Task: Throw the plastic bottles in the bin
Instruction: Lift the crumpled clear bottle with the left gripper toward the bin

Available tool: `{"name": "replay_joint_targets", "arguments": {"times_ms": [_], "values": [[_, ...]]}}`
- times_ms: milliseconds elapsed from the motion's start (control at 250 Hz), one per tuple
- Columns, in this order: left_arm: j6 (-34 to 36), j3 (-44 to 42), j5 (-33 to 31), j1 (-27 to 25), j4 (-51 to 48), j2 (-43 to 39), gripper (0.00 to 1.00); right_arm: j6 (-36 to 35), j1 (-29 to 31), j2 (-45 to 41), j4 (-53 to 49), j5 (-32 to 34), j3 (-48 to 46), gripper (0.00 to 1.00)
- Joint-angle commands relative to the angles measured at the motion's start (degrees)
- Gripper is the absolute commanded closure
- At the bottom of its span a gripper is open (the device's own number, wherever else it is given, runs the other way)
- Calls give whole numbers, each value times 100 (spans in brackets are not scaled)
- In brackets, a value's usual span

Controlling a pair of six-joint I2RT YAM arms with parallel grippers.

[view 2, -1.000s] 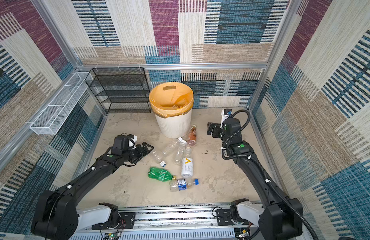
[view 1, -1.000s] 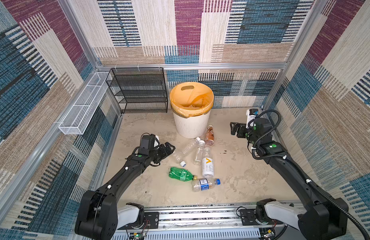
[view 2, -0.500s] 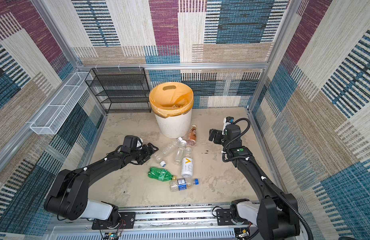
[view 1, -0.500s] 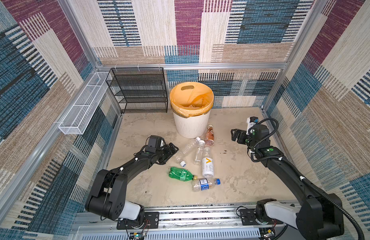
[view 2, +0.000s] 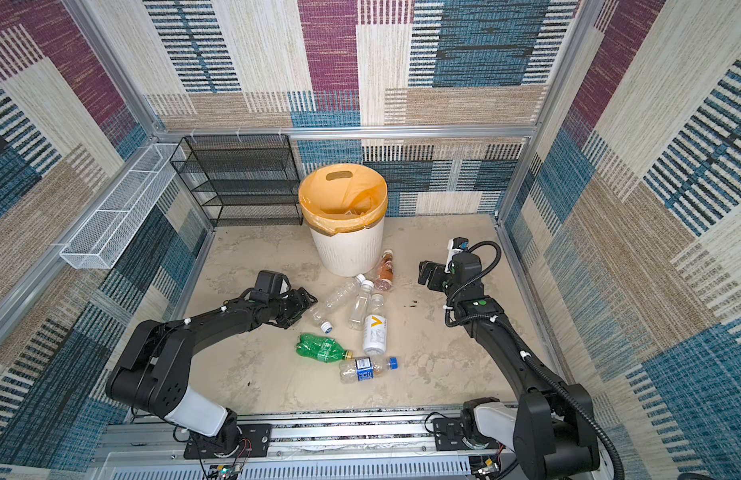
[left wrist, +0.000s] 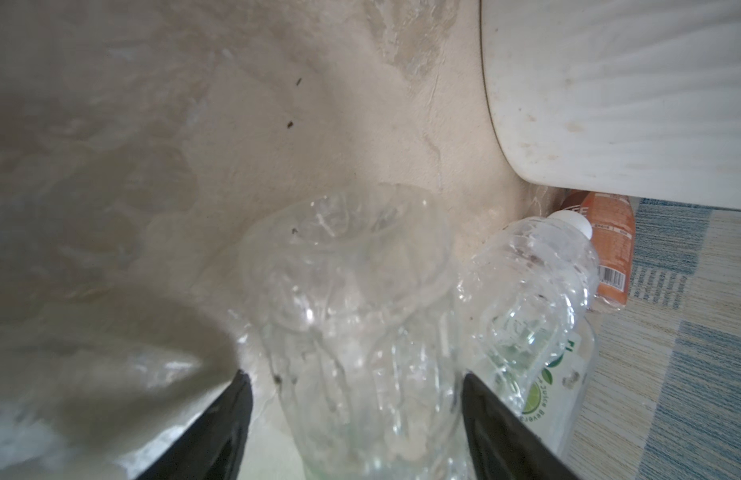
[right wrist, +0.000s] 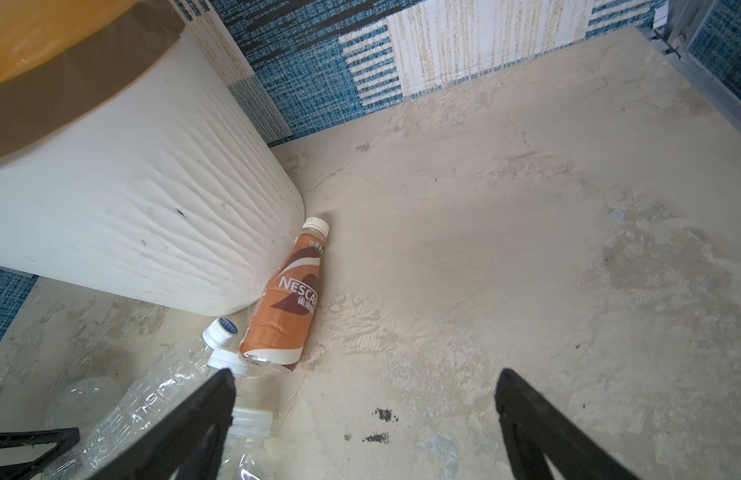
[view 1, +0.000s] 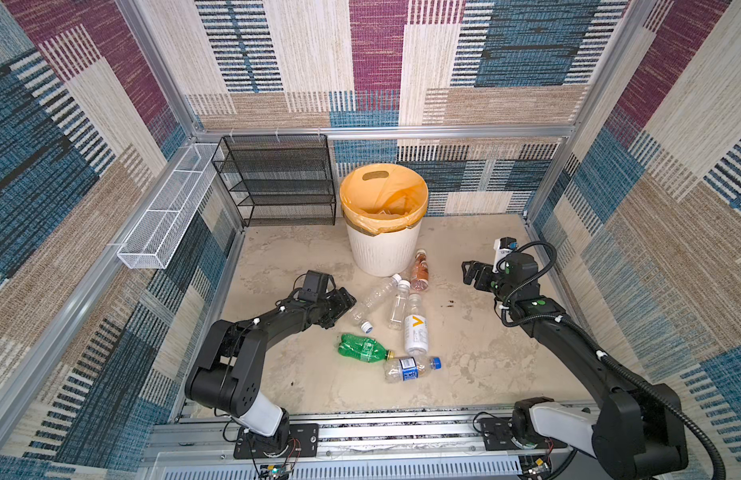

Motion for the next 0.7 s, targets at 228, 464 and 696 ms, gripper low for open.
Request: {"name": "replay_joint_targets", "arguments": {"times_ms": [228, 464, 696], "values": [[105, -19, -225, 20, 162, 134, 40, 40, -39, -152, 284, 26, -90, 2], [175, -70, -315, 166, 46, -156, 43, 40, -56, -139, 312, -18, -108, 3], [704, -439, 61, 687, 560, -1372, 42, -61, -57, 58, 225, -72, 92, 3]]}}
